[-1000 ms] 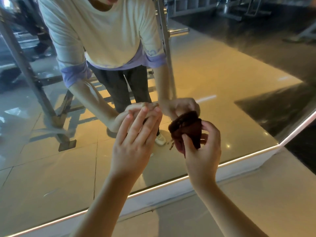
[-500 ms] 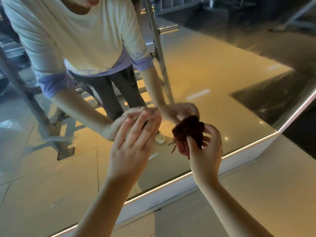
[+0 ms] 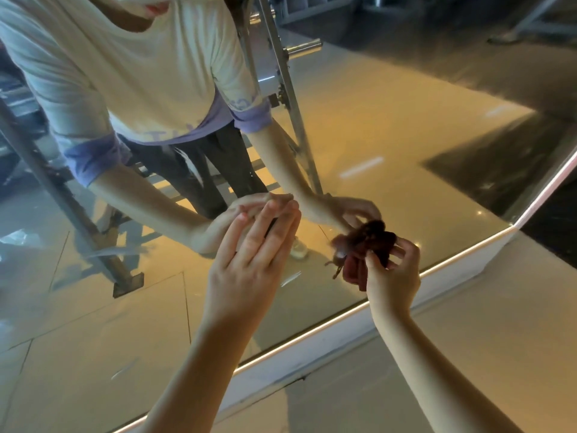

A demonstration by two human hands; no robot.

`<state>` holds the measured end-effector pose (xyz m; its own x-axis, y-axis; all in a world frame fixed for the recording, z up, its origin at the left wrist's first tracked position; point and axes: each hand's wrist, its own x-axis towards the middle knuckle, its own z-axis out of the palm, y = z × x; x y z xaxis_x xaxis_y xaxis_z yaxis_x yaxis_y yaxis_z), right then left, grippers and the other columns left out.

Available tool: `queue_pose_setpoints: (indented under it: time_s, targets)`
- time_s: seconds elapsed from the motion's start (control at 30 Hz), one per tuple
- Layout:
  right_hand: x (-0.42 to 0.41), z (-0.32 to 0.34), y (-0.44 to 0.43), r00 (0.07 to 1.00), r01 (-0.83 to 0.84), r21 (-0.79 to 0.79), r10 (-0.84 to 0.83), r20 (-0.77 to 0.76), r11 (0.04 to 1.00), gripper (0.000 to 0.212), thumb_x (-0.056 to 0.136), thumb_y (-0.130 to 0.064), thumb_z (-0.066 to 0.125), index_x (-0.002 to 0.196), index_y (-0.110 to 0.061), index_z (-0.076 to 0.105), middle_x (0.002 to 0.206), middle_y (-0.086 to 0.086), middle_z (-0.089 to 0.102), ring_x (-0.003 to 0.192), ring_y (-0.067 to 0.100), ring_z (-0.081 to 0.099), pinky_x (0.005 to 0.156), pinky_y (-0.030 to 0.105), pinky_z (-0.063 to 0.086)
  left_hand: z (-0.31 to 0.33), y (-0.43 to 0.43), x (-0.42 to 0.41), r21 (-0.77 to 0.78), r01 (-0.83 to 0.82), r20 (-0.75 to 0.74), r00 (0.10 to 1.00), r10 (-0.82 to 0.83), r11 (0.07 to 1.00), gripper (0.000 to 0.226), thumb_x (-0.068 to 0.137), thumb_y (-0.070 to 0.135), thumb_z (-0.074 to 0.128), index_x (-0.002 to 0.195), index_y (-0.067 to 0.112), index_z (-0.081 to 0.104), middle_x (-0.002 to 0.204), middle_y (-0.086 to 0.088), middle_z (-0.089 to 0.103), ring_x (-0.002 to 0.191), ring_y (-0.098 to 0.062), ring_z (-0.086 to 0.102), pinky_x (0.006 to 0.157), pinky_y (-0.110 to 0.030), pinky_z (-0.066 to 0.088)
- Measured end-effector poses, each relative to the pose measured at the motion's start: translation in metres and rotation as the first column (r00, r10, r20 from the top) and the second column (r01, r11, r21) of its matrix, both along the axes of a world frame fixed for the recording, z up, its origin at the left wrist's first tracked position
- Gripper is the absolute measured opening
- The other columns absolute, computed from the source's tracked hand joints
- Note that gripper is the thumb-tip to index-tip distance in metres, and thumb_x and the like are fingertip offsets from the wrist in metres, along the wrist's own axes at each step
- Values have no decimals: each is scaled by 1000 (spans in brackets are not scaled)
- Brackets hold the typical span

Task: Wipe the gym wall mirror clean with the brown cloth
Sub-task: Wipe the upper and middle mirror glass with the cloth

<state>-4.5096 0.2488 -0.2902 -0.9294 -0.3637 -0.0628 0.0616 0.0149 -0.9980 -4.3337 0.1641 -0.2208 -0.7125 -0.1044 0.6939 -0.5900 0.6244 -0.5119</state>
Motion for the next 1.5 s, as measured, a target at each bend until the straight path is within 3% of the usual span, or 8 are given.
queue_pose_setpoints:
  time_s: [0.3,0.5,0.6,0.7,0.9,1.1,1.27,1.5]
  targets:
    - [39,17,-2,978,-169,-14,166,-126,985,38,83,-7,73,115,-18,55,114,-4,62,88,2,65,71,23,58,3,-1,17,-17,-32,27,999,32,999,61,97,9,61,152,10,36,155,-6,36,142,-24,33,120,-43,19]
    - [38,16,-6,994,-2,-43,7,108,999,38,90,-3,64,125,-10,51,120,8,62,85,0,61,63,11,53,15,0,38,4,-63,-15,998,63,998,73,88,6,73,151,10,37,156,-9,32,143,-27,31,123,-45,15]
    - [51,34,-6,996,-94,-92,92,-17,991,40,86,-2,69,121,-12,51,113,-1,61,87,1,66,75,21,58,16,1,43,-4,-83,-16,996,83,997,74,88,6,73,152,10,36,159,-9,26,145,-25,22,124,-44,10]
    - [51,38,-4,980,-164,-90,152,-129,982,43,85,-4,71,121,-14,51,111,-3,59,85,-10,63,67,12,54,14,2,42,14,-96,-13,995,96,995,75,86,5,74,151,10,37,155,-8,32,144,-27,29,124,-44,11]
    - [51,23,-9,999,-37,-48,38,19,998,41,89,-4,64,126,-13,48,122,7,59,97,17,66,85,44,59,14,0,44,12,-73,-3,997,73,997,70,90,5,70,152,10,37,156,-8,33,142,-27,34,121,-45,17]
    - [74,60,-9,904,-146,-107,88,-418,983,45,85,-9,73,125,-2,55,120,4,57,106,-12,52,83,4,45,13,-1,45,-16,-48,-20,999,47,999,62,93,7,63,150,10,38,153,-8,36,140,-26,36,119,-44,21]
    - [59,54,-13,959,5,-122,-39,-280,993,44,88,-12,69,129,-9,52,126,6,58,113,17,59,90,40,57,16,-2,52,0,-47,1,999,47,999,68,88,5,71,149,10,41,154,-8,36,141,-26,36,119,-44,21]
    - [66,70,-16,713,-198,-144,42,-700,970,39,87,-24,63,119,-3,57,115,10,60,105,23,60,84,32,54,27,-1,63,-5,-79,-43,996,78,997,70,87,9,74,148,9,41,151,-8,37,138,-28,37,123,-42,14]
